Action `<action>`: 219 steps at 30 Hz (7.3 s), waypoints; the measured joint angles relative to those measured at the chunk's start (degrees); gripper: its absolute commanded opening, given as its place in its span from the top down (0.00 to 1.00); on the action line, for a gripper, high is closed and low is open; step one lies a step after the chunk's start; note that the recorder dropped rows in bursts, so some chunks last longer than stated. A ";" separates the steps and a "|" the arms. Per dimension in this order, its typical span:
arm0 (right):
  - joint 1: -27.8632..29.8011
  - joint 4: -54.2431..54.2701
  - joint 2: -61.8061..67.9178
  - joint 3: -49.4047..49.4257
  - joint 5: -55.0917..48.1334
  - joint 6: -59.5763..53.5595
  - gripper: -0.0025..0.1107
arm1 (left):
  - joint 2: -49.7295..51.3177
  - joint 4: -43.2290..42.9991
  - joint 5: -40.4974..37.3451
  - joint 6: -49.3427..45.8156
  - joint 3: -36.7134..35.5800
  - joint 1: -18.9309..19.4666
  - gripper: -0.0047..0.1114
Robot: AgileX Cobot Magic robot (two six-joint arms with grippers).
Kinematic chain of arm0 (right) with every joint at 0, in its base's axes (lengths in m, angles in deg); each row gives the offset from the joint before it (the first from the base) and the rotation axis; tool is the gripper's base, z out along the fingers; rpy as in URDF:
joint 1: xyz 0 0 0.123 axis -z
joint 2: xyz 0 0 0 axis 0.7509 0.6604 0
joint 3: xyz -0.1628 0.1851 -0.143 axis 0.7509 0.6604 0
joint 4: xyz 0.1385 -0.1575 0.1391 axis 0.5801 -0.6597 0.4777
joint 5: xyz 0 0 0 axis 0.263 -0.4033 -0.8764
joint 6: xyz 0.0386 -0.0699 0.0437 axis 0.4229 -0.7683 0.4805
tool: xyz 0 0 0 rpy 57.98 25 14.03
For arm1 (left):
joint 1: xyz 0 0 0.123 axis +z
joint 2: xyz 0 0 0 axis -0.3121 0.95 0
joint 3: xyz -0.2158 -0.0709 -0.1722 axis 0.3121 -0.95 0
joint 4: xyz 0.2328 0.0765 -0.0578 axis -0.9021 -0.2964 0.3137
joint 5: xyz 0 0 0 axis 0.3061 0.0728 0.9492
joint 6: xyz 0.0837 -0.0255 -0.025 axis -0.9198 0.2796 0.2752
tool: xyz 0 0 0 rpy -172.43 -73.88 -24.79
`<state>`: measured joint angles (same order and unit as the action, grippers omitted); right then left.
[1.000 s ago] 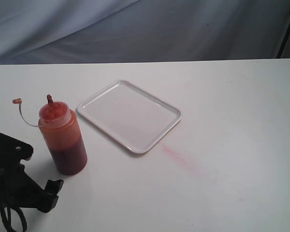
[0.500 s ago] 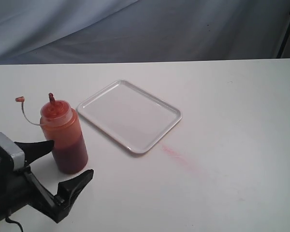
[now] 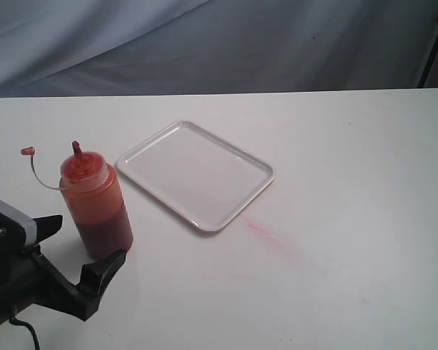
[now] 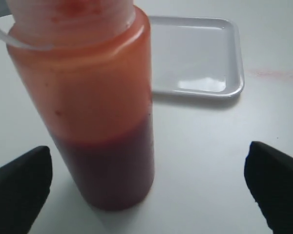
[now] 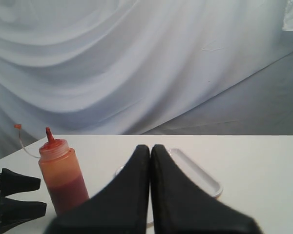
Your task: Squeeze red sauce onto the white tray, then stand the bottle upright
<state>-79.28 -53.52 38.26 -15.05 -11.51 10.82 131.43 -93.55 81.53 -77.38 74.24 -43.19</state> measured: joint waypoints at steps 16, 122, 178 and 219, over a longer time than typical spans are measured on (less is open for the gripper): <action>0.00 0.00 0.00 0.00 0.00 -0.12 0.98 | 16.32 6.43 5.24 -5.10 5.78 0.00 0.06; 0.00 0.00 0.00 0.00 0.01 -1.38 0.98 | 25.88 3.21 -1.29 -3.79 19.81 5.98 0.96; 0.00 35.43 0.44 -10.22 -19.82 -35.16 0.98 | -9.52 -6.82 -41.90 -5.07 34.85 5.98 0.96; -0.24 29.65 65.30 -51.03 -18.59 -62.42 0.98 | 2.10 -17.21 -71.57 -21.82 56.77 5.98 0.96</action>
<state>-79.51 -23.87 103.56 -66.09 -30.10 -51.60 133.53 -110.76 9.97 -99.20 131.01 -37.21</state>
